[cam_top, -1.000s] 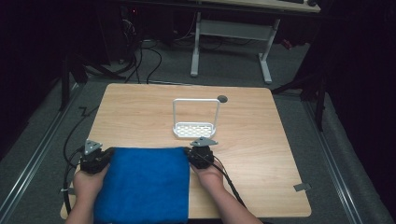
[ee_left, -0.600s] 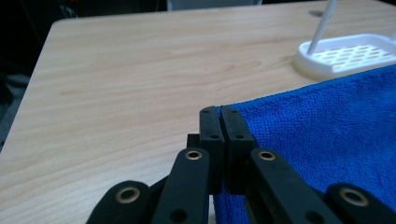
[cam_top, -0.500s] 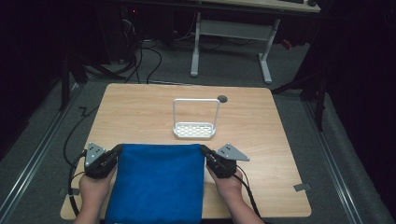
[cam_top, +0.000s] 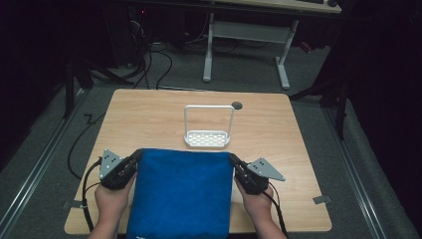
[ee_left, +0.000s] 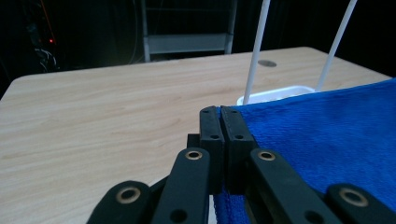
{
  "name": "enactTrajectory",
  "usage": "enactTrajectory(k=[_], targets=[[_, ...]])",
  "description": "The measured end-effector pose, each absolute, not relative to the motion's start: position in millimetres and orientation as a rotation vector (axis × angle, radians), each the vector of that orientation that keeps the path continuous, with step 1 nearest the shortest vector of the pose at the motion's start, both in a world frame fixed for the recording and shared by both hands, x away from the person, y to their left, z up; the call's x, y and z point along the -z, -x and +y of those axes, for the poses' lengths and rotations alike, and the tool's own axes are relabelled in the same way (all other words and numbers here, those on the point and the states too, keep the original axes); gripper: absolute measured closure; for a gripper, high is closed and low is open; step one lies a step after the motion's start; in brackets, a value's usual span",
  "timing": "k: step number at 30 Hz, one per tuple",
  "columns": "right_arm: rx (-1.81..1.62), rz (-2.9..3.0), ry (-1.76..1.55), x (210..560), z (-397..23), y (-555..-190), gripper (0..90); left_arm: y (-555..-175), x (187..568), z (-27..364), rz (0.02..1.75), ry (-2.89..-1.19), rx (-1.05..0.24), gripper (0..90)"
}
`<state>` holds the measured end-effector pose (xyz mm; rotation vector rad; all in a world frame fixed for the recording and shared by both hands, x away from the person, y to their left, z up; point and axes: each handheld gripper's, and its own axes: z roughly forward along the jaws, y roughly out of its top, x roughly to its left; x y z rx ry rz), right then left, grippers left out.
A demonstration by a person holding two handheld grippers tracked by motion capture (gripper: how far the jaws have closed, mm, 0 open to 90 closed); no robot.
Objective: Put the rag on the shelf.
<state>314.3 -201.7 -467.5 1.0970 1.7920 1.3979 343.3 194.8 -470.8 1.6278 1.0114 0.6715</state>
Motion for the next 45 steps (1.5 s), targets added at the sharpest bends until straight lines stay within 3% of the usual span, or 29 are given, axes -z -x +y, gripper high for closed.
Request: enactTrajectory(k=[22, 45], targets=[[-1.422, 1.613, -1.056, 406, -237, -307, 88.8, -352, 422, 156, 0.867, -1.567, -0.717, 88.9], [-1.467, 1.510, -1.015, 362, -248, -333, 88.8, -378, 368, 141, 0.791, -1.498, -0.864, 89.0]])
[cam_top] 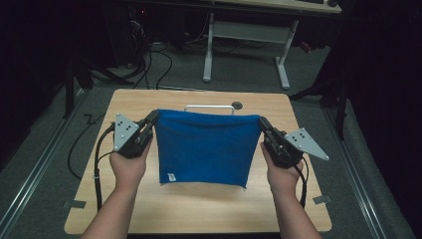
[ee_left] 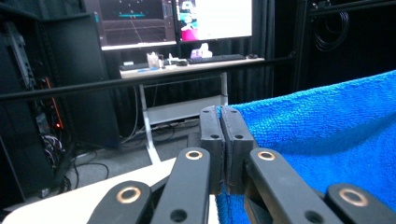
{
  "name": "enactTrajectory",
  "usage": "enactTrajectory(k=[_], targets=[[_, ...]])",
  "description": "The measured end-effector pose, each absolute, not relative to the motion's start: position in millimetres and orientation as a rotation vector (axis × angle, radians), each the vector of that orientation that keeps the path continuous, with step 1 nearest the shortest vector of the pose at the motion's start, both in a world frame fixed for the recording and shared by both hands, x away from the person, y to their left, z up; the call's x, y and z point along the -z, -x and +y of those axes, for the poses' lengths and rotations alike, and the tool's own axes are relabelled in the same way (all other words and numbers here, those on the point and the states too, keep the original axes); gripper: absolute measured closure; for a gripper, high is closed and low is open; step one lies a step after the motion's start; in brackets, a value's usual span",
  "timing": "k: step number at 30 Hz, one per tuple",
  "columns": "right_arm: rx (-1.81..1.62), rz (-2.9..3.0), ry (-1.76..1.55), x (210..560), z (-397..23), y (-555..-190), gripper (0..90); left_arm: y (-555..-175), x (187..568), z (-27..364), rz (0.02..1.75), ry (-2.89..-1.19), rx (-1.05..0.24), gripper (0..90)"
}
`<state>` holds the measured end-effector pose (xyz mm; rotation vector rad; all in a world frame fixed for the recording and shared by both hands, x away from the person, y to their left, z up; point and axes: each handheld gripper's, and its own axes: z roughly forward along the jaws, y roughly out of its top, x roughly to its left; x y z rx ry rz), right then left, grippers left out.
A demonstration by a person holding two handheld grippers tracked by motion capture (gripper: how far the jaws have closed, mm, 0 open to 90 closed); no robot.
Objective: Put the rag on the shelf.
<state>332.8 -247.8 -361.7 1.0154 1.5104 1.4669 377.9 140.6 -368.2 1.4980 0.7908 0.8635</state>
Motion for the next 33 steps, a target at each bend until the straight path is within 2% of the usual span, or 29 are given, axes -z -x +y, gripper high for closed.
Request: enactTrajectory(k=[11, 33], targets=[[-1.457, 1.492, -1.013, 344, -248, -359, 88.8, -409, 347, 137, 0.760, -1.511, -0.941, 89.0], [-1.343, 1.450, -1.006, 291, -248, -446, 88.8, -489, 303, 121, 0.716, -1.496, -1.070, 89.0]])
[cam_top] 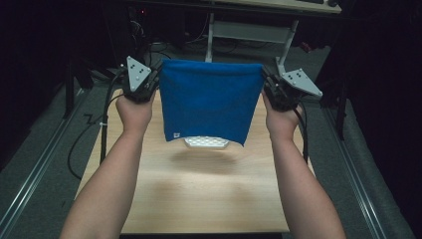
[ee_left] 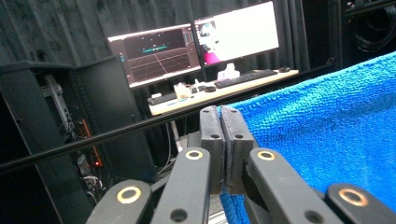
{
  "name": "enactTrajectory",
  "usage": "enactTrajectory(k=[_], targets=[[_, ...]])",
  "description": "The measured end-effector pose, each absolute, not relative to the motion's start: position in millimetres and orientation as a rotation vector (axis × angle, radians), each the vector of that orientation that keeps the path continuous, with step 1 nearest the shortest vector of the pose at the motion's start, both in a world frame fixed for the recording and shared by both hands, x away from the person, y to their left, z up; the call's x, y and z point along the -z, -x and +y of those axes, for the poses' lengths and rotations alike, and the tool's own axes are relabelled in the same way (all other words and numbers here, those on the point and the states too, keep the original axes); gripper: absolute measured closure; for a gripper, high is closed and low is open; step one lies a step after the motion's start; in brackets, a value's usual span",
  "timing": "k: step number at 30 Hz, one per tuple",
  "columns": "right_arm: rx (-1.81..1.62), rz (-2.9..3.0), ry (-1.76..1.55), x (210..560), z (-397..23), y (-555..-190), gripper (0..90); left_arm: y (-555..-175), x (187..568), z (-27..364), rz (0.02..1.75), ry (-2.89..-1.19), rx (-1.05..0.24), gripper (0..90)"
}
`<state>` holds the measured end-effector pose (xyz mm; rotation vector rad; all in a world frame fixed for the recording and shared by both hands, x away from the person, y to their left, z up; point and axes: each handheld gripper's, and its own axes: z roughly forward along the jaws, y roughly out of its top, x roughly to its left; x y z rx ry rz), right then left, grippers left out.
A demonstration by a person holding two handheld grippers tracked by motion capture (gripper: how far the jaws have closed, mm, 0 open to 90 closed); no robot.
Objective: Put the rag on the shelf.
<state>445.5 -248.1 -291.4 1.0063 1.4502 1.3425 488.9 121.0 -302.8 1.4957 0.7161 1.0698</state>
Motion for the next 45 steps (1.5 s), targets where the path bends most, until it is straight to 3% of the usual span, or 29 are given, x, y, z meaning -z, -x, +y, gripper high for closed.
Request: enactTrajectory(k=[9, 18, 31, 45], targets=[[-1.316, 1.432, -1.024, 286, -247, -472, 88.8, -511, 299, 116, 0.722, -1.504, -1.088, 89.0], [-1.259, 1.481, -1.081, 317, -256, -492, 88.8, -531, 329, 104, 0.723, -1.611, -1.079, 89.0], [-1.171, 1.608, -1.145, 373, -252, -515, 88.7, -549, 408, 108, 0.805, -1.752, -0.966, 89.0], [-1.102, 1.729, -1.216, 432, -254, -515, 88.7, -541, 470, 105, 0.853, -1.859, -0.864, 89.0]])
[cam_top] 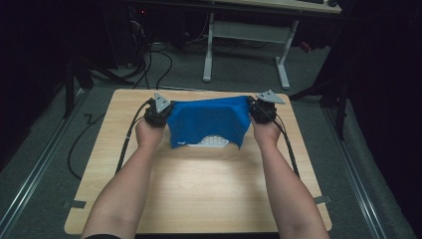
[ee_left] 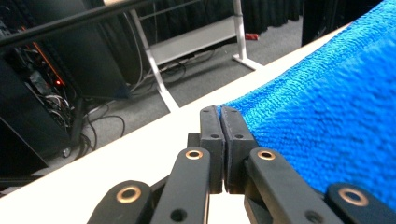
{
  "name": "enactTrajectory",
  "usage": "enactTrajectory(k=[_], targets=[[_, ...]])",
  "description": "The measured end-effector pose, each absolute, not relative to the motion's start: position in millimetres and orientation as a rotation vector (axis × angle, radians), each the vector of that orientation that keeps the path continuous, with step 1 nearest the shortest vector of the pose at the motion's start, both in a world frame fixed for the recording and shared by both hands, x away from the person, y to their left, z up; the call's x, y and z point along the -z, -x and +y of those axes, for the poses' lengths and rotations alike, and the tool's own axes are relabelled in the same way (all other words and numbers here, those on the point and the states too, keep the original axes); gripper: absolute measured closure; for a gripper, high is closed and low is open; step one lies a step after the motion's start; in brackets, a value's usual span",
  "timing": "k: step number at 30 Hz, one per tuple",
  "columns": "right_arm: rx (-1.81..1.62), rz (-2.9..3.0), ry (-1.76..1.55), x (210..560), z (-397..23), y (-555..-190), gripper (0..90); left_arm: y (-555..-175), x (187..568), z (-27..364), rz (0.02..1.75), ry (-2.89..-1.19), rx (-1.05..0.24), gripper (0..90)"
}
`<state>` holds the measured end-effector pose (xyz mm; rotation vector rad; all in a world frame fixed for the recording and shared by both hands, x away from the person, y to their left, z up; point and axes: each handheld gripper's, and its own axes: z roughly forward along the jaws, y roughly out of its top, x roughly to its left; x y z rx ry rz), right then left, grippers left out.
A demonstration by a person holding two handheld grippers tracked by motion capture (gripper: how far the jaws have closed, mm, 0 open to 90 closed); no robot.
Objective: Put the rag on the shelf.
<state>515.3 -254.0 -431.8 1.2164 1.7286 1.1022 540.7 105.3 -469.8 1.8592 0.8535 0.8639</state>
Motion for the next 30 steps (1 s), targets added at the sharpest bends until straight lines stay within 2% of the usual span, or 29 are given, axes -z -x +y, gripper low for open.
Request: enactTrajectory(k=[19, 30], targets=[[-1.098, 1.778, -1.294, 478, -254, -502, 88.4, -523, 501, 102, 0.893, -1.902, -0.787, 88.8], [-1.081, 1.801, -1.289, 483, -248, -498, 88.2, -517, 506, 101, 0.915, -1.889, -0.748, 88.4]])
